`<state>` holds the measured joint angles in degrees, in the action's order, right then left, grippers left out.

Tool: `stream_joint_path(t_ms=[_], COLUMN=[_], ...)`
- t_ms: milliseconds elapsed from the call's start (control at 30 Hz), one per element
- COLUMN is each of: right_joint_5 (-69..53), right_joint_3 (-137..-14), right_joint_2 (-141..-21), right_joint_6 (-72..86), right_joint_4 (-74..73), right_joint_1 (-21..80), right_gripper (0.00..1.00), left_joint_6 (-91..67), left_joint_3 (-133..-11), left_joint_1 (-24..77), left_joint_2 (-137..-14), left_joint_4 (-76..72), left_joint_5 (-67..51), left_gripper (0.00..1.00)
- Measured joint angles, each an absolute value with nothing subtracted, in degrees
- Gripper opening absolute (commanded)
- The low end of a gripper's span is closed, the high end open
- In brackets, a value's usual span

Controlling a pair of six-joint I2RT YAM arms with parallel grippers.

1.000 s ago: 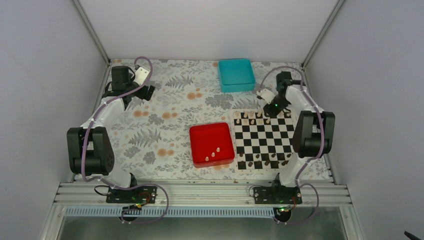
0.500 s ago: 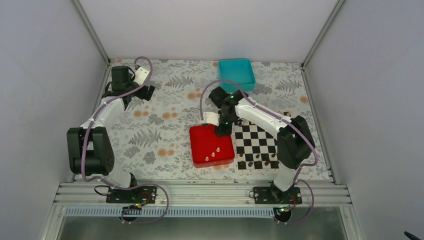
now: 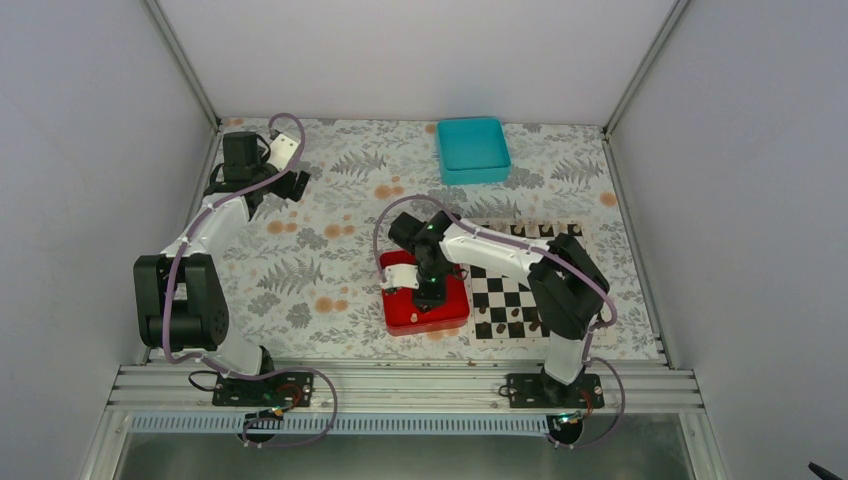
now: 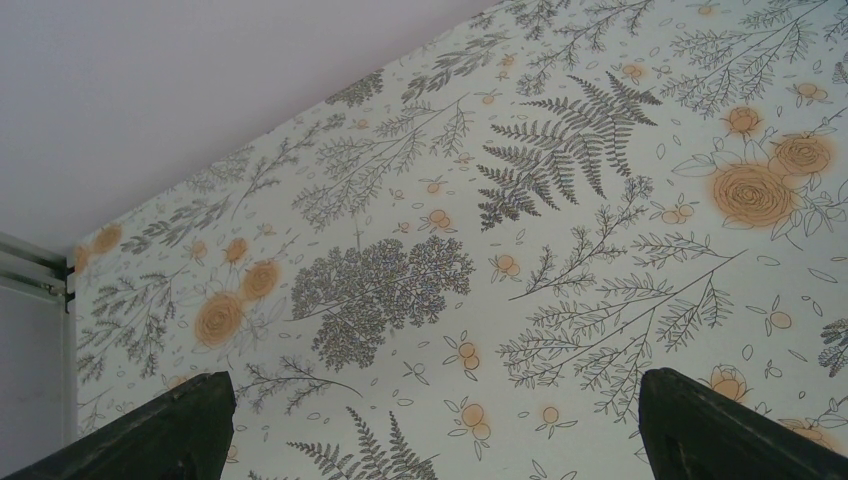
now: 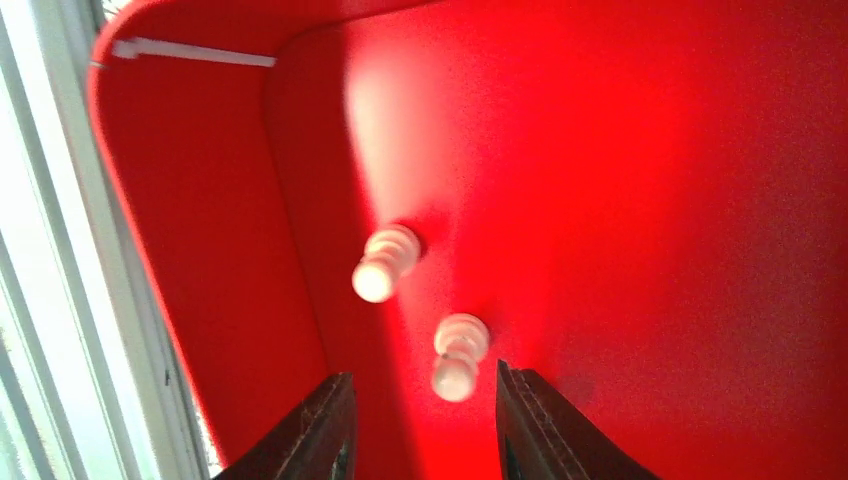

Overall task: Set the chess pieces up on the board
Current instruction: Pick up the chess piece from the storage box.

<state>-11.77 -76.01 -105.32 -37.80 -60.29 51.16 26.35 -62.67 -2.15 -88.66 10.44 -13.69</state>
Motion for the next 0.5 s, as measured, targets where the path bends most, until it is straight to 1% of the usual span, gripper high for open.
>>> stream_joint_path(t_ms=[233, 500], right_joint_5=[-12.58, -10.83], right_joint_3=[-74.52, -73.12], right_joint_2=[-105.67, -106.83], right_joint_6=[-37.10, -36.32], right_joint_4=[-59.53, -57.30], right_joint_1=[53.21, 53.19], right_gripper=[0.38, 0.38], left_joint_6=[26.35, 26.35], left_joint_3=[-62.67, -62.67], left_joint_1=[-2.15, -2.15], left_joint_2=[-88.66, -88.66], left_joint_4=[10.44, 10.44], left_joint_5=[-13.69, -13.69], left_gripper=[1.00, 1.00])
